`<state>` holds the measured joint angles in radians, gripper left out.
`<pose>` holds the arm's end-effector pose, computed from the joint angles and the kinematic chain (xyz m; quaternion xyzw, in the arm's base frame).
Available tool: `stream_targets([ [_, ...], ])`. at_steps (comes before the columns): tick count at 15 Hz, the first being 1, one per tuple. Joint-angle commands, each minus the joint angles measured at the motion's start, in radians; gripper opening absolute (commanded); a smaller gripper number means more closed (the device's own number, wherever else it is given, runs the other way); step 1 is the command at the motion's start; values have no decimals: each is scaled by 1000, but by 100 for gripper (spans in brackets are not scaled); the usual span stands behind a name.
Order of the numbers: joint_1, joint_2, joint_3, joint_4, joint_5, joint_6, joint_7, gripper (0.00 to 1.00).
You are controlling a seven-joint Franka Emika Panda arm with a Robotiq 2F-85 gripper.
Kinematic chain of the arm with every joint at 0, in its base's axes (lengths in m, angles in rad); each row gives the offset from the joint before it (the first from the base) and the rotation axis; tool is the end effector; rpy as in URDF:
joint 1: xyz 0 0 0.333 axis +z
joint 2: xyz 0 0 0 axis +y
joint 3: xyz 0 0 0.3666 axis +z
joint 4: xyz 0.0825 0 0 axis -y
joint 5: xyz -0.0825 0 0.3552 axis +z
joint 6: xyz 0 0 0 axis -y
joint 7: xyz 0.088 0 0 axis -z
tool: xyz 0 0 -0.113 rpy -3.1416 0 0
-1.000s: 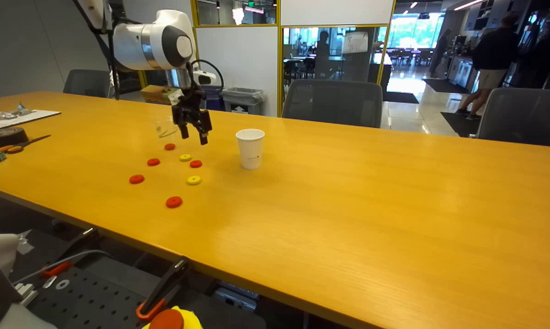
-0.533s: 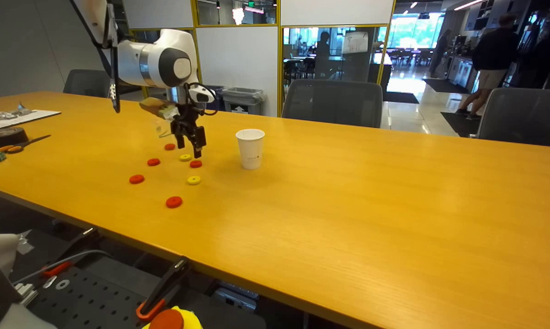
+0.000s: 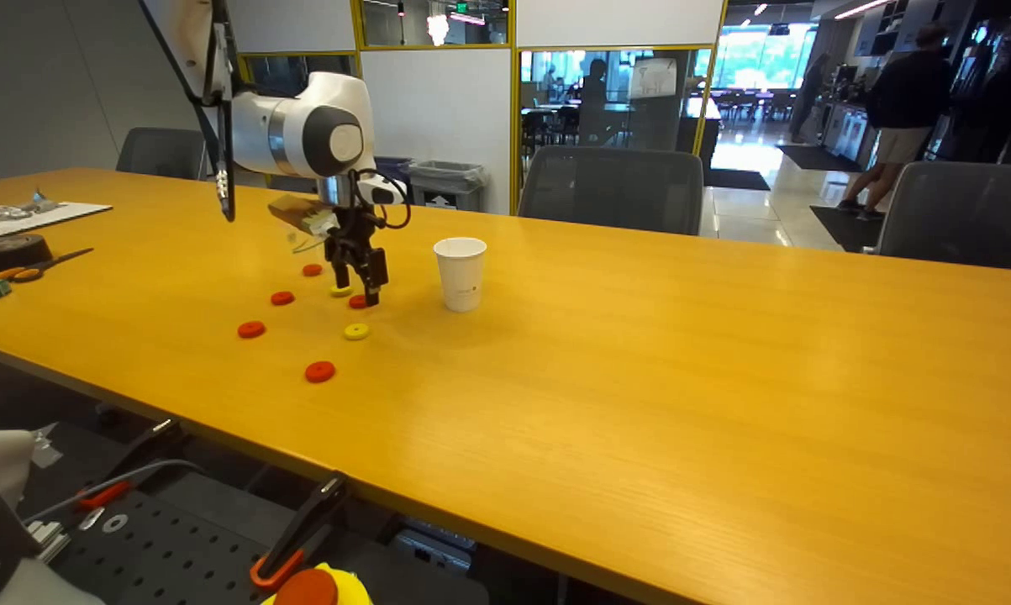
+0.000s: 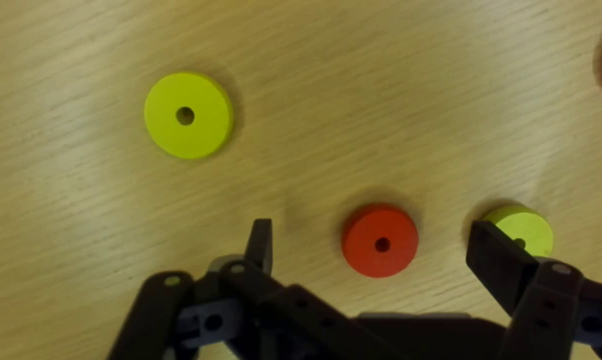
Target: Divide the rings and put some in the white cup and some in the clear cup
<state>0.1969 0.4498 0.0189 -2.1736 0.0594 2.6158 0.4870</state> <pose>0.5555 0.1202 0.2459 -0.9867 0.1615 0.0101 0.0164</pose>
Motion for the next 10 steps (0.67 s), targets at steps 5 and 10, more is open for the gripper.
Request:
stream_targets([
  [5,1,20,-15,1,17,22,-9,100],
  [10,4,31,-16,9,15,15,-8,100],
])
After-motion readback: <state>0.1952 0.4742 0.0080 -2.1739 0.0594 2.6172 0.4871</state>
